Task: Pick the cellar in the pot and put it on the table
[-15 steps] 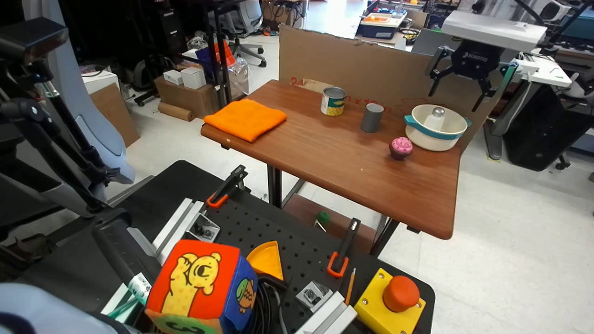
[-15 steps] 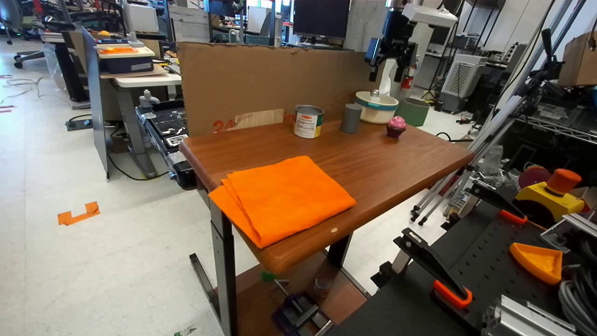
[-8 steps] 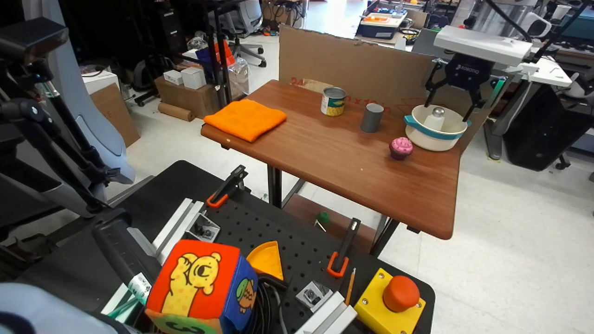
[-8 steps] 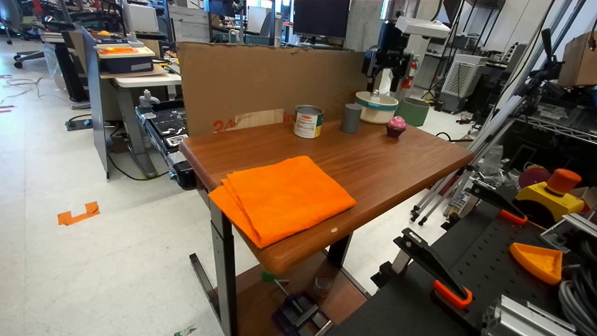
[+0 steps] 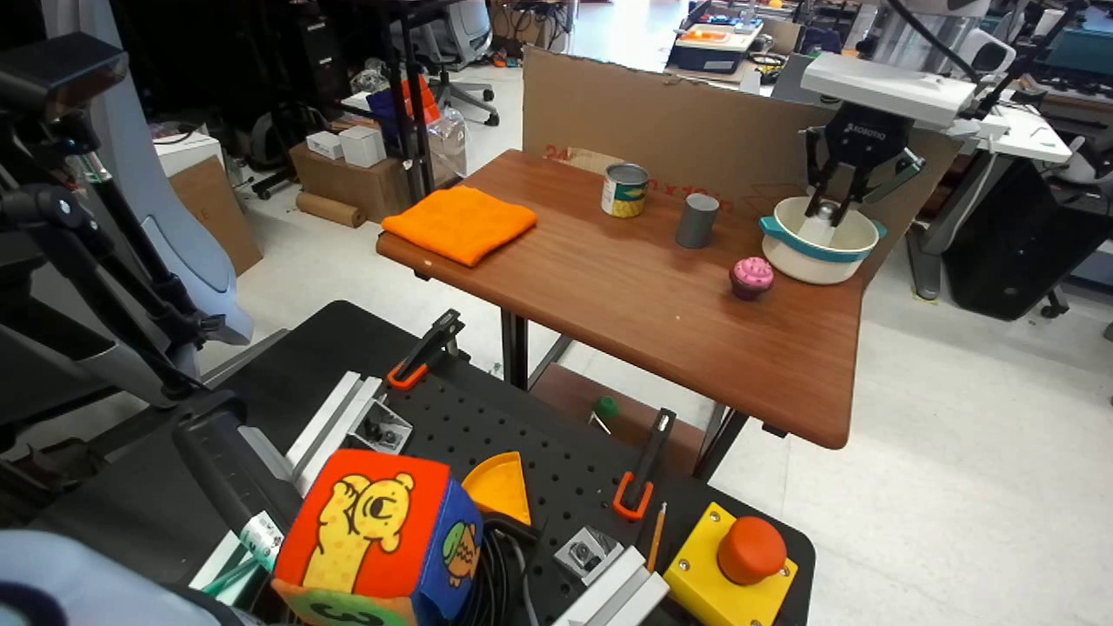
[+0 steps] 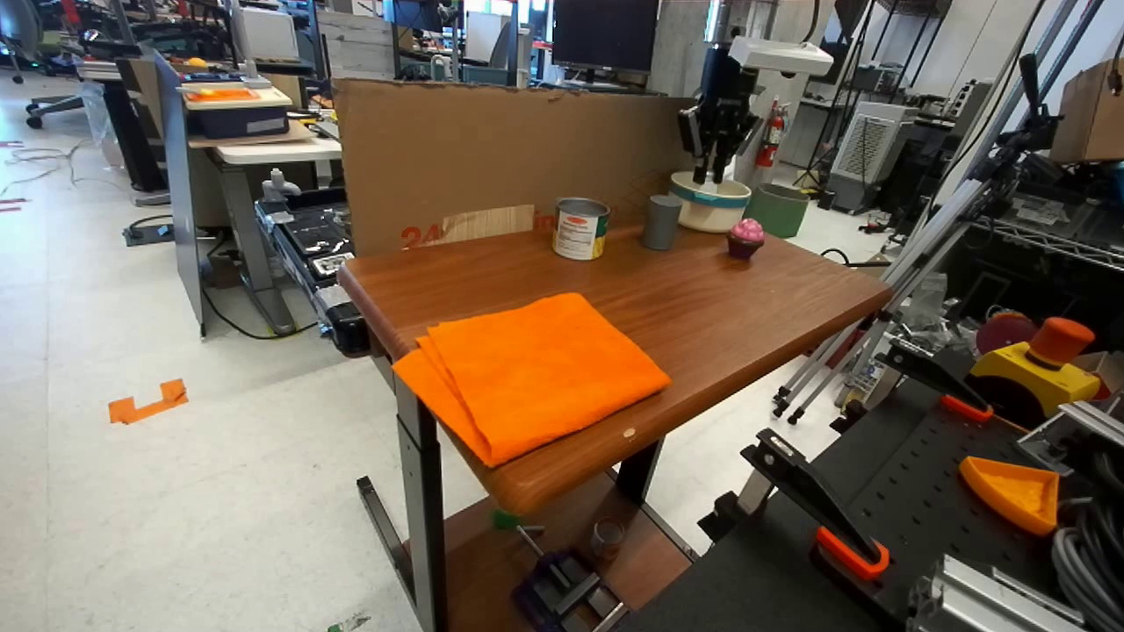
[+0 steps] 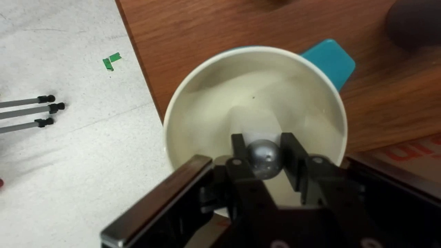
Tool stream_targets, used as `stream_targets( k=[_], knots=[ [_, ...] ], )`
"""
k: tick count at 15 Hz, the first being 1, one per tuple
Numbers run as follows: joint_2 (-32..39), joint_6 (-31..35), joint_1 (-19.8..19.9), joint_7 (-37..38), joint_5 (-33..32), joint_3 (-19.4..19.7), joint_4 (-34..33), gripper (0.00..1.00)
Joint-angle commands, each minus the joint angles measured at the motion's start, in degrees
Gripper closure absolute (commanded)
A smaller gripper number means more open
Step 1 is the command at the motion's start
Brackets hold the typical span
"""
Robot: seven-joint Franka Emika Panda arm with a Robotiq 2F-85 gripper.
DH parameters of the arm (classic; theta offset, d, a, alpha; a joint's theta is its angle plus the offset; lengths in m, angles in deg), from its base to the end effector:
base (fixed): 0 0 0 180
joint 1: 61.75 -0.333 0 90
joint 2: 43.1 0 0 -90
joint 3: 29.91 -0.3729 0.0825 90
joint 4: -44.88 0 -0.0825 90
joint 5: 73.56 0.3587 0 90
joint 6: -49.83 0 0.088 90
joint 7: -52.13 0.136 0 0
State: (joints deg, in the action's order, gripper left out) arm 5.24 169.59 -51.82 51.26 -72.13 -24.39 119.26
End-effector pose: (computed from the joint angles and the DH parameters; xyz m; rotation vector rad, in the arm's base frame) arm 0.7386 -0.1825 0.2562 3.0747 -0.3660 -0.0849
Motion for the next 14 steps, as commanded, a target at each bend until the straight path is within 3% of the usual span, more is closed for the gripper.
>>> stream_targets(
  k=[1,6,14],
  knots=[
    [1.3,-4.0,-1.1,2.5,-1.8,1.2,-3.1,0.95],
    [-10.8,-8.8,-1.6,-0.3,-5.7,1.6,8.5,0.93],
    [-31.0,7.1,-1.4,-12.8,-5.2,-2.2,31.5,0.93]
  ],
)
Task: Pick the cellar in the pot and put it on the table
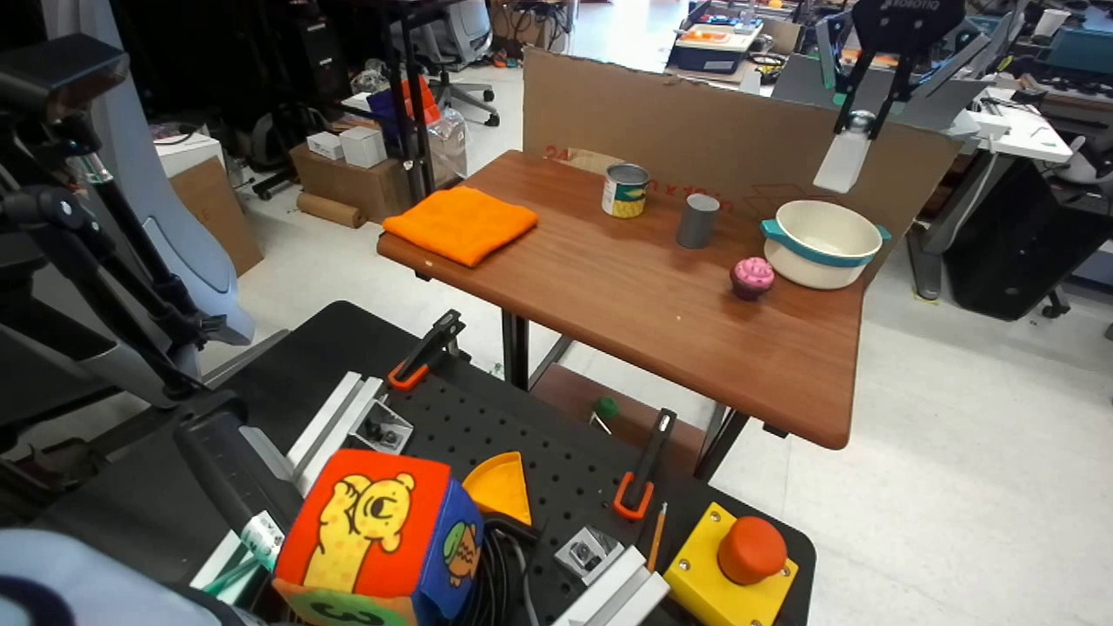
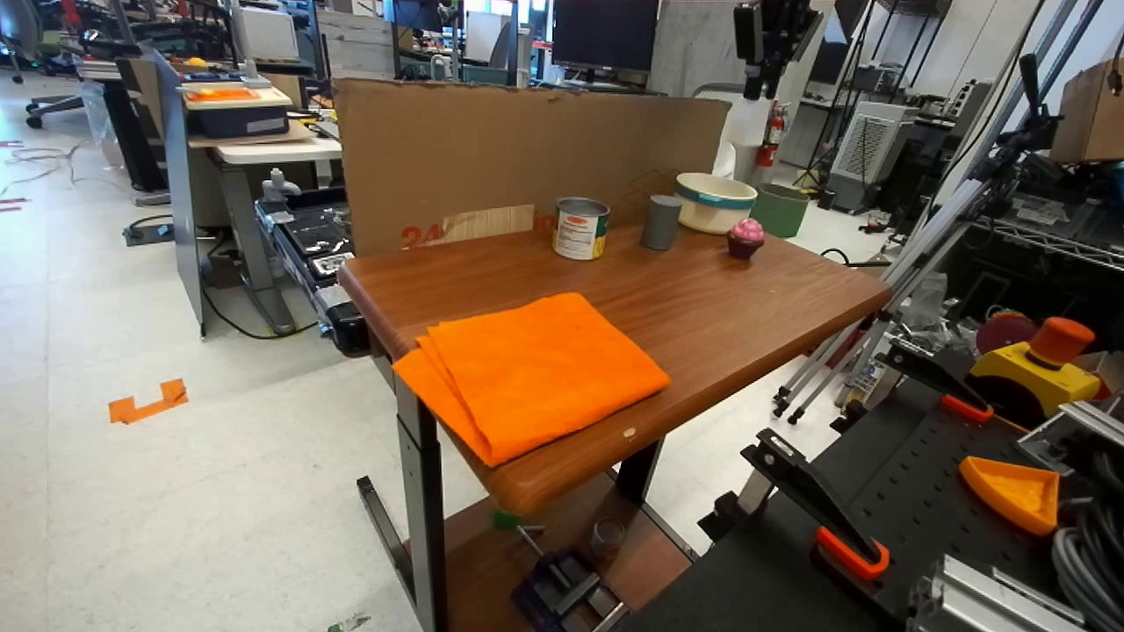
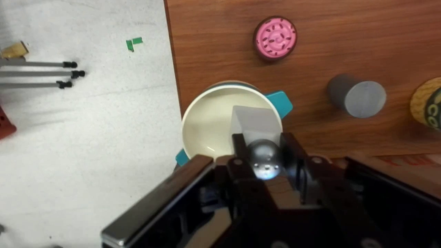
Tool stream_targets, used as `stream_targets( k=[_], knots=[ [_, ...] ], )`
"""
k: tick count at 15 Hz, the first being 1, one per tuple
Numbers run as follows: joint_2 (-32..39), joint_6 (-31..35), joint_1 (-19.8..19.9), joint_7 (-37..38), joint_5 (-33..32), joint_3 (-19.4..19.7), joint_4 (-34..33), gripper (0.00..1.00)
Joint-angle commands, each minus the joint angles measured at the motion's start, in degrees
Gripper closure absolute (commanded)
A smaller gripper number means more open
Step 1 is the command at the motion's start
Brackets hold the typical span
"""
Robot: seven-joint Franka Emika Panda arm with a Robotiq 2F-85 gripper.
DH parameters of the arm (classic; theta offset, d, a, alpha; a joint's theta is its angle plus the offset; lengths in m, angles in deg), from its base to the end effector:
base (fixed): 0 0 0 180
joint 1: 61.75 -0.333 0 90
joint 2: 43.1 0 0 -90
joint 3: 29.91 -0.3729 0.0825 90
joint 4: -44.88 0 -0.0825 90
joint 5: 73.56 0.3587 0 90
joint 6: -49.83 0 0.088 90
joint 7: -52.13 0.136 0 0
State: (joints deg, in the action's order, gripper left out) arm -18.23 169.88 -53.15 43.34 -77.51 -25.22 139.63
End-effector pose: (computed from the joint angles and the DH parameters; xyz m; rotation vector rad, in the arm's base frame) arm 0.6558 -0.1526 0.3969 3.0470 -0.0557 -0.0147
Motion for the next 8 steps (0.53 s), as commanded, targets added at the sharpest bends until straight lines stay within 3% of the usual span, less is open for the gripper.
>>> stream_targets(
  k=[1,8],
  knots=[
    [-9.4,7.9,-0.2,-6.4,0.3,-1.8,14.3,0.93],
    [-15.8,17.6,-4.4,-8.2,-2.2,-4.2,34.0,0.93]
  ],
)
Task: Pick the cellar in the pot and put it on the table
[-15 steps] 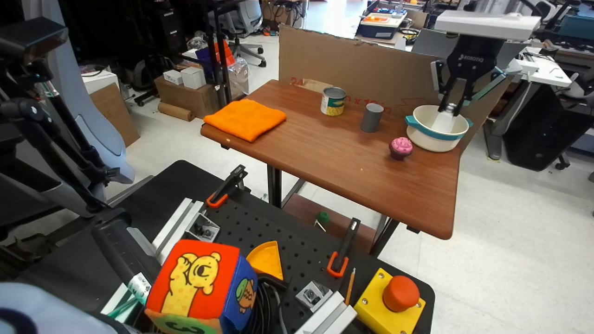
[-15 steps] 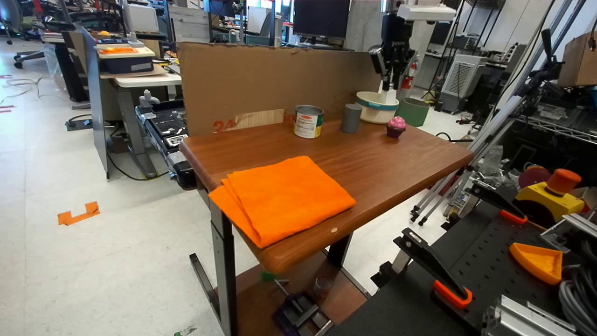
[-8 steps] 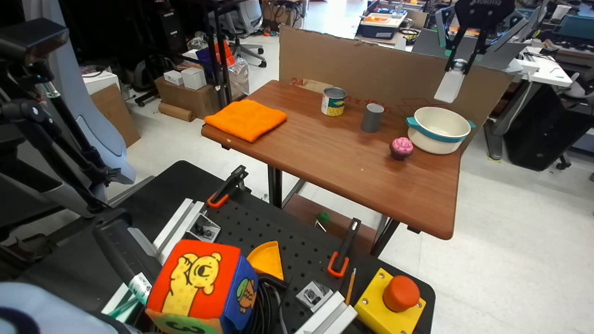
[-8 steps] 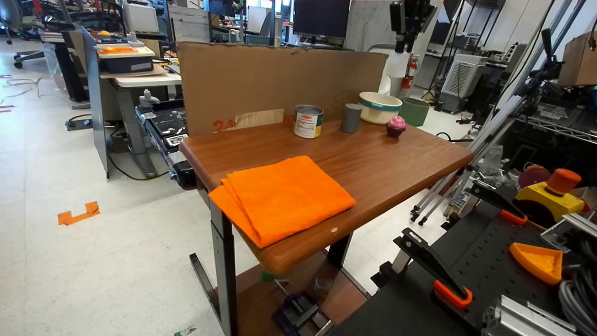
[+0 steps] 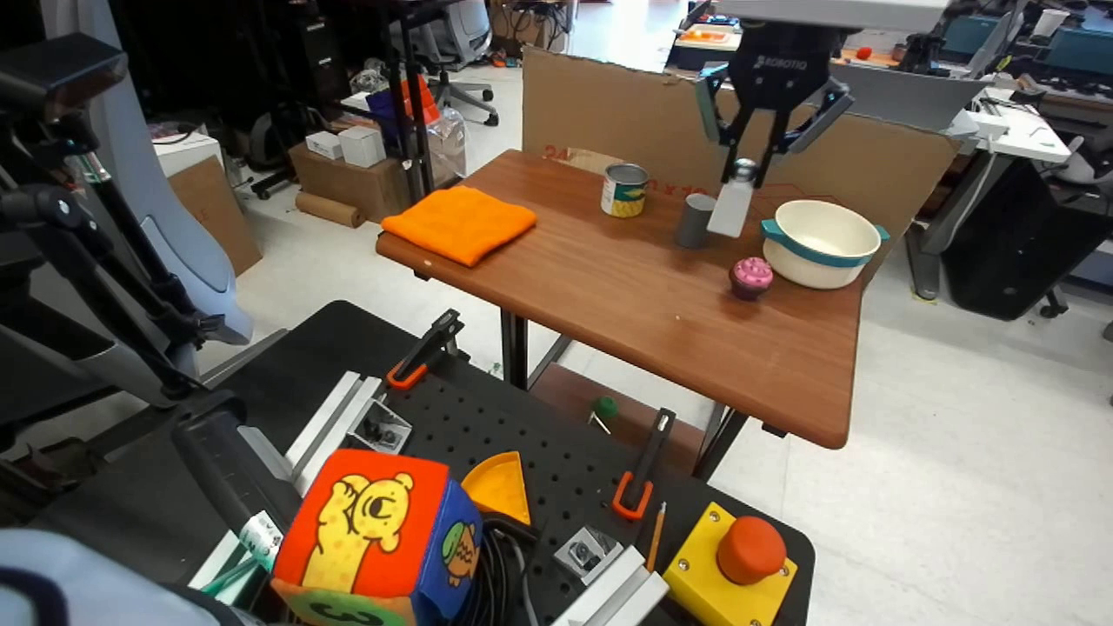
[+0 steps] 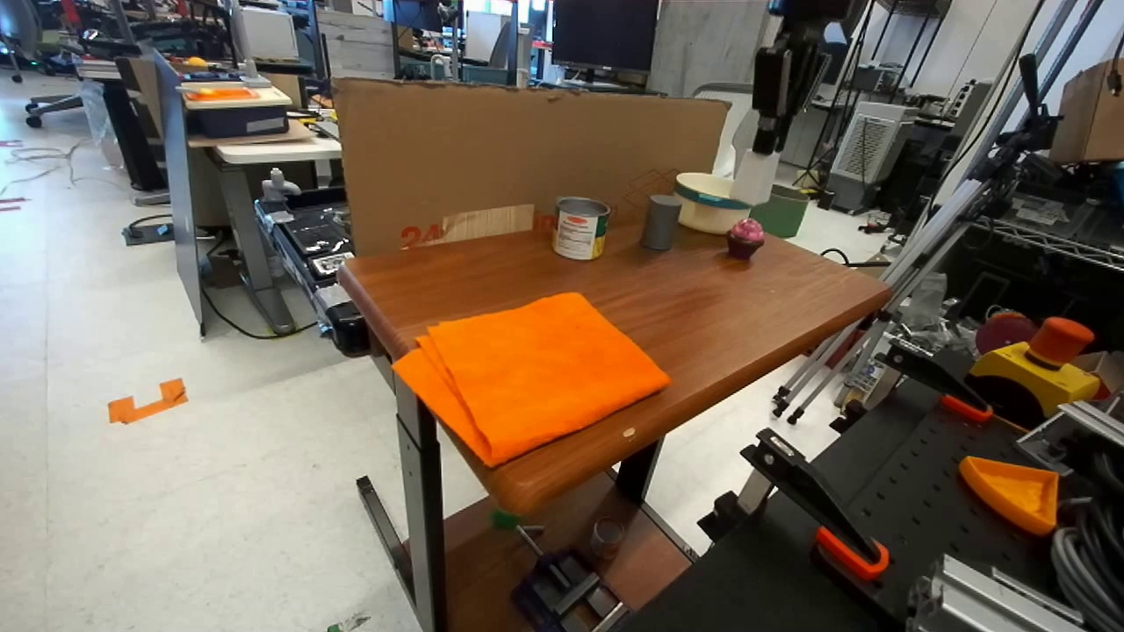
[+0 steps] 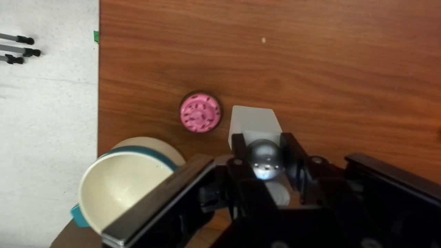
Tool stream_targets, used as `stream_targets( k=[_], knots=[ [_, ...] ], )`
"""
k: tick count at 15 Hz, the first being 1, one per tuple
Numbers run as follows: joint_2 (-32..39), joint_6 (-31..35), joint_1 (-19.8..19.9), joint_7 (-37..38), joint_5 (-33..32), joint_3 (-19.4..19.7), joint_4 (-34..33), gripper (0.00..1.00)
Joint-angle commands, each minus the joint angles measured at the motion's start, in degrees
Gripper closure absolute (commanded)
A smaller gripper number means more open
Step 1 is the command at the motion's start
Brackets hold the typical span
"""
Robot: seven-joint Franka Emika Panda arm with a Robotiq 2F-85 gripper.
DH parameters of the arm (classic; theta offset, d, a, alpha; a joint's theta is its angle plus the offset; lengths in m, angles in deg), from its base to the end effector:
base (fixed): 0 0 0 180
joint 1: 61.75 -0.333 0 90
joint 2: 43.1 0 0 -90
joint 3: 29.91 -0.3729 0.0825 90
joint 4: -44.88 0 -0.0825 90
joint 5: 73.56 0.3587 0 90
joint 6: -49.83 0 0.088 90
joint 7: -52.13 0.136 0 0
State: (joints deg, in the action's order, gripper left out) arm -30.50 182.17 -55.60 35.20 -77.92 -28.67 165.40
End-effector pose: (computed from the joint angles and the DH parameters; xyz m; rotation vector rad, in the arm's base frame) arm 0.5612 -0.0755 0.3569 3.0665 0.3366 -0.0403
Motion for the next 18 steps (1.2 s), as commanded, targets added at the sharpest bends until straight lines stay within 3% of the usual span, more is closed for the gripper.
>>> stream_targets(
  k=[1,7,11,16,17,18],
  knots=[
    [-3.6,6.5,-2.7,0.1,-2.4,-1.0,9.8,0.93],
    [-2.6,13.3,-7.5,4.6,-7.0,-2.8,14.8,0.93],
    [-2.1,11.6,-9.4,7.3,-8.9,-3.1,14.9,0.93],
    [-2.0,8.4,-9.0,5.4,-4.8,-4.1,15.6,0.93],
    [-1.9,7.5,-8.9,5.1,-4.2,-4.2,15.7,0.56],
    [-1.8,6.8,-8.8,5.4,-3.9,-4.1,15.7,0.45]
  ],
)
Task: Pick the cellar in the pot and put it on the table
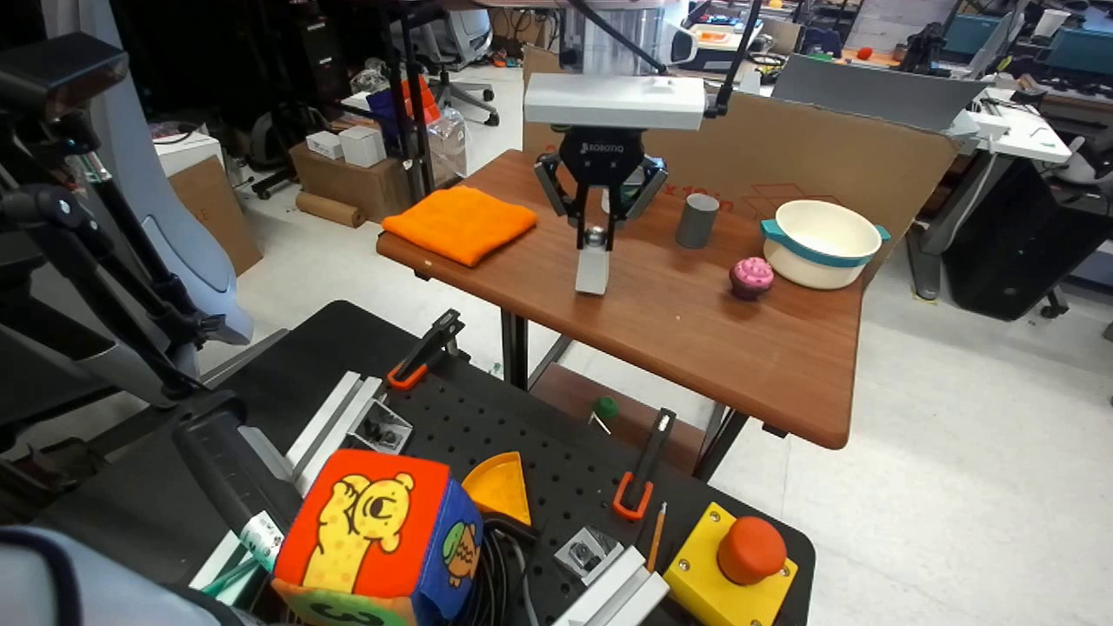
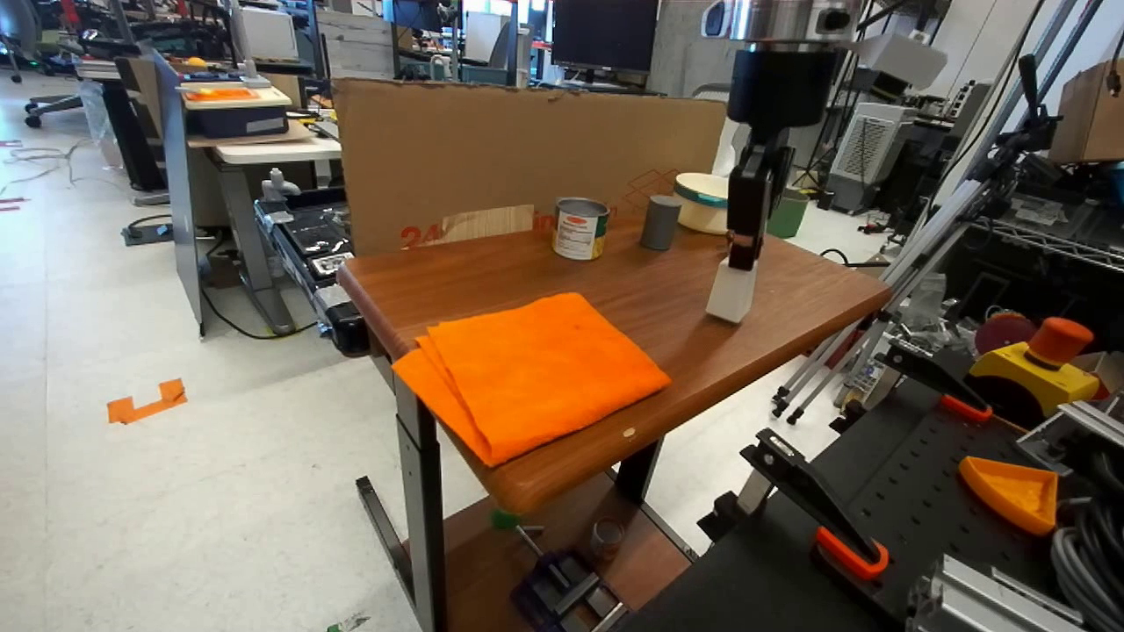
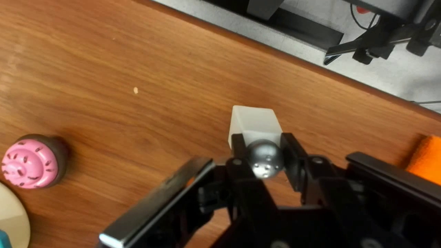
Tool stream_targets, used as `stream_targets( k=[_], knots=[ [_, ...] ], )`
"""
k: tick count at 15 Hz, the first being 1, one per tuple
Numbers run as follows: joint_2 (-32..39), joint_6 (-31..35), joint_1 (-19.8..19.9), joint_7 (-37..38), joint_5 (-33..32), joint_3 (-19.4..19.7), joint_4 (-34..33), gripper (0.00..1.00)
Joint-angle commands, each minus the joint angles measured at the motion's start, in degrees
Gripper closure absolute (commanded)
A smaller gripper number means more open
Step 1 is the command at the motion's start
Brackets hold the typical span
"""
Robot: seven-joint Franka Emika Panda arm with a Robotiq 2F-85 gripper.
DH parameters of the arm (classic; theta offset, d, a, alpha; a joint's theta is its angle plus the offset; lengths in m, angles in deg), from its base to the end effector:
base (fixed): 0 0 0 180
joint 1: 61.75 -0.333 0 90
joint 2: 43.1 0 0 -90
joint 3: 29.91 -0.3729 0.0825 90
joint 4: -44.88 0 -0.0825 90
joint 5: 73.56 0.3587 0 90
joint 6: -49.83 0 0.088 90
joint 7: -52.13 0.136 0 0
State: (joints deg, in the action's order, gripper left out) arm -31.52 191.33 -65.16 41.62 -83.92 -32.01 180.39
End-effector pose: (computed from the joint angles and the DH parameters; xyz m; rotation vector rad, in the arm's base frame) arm 0.4924 0.0447 0.2817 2.9751 0.6439 -0.1536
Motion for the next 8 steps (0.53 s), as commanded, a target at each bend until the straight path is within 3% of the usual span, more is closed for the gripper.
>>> stream_targets(
  k=[1,6,8],
  knots=[
    [-0.8,-3.2,0.8,-0.8,2.5,-0.6,0.7,0.38],
    [-4.6,-11.2,3.2,-1.3,6.5,0.8,0.6,0.02],
    [-5.3,-13.0,3.8,1.8,6.9,1.7,0.1,0.00]
  ],
)
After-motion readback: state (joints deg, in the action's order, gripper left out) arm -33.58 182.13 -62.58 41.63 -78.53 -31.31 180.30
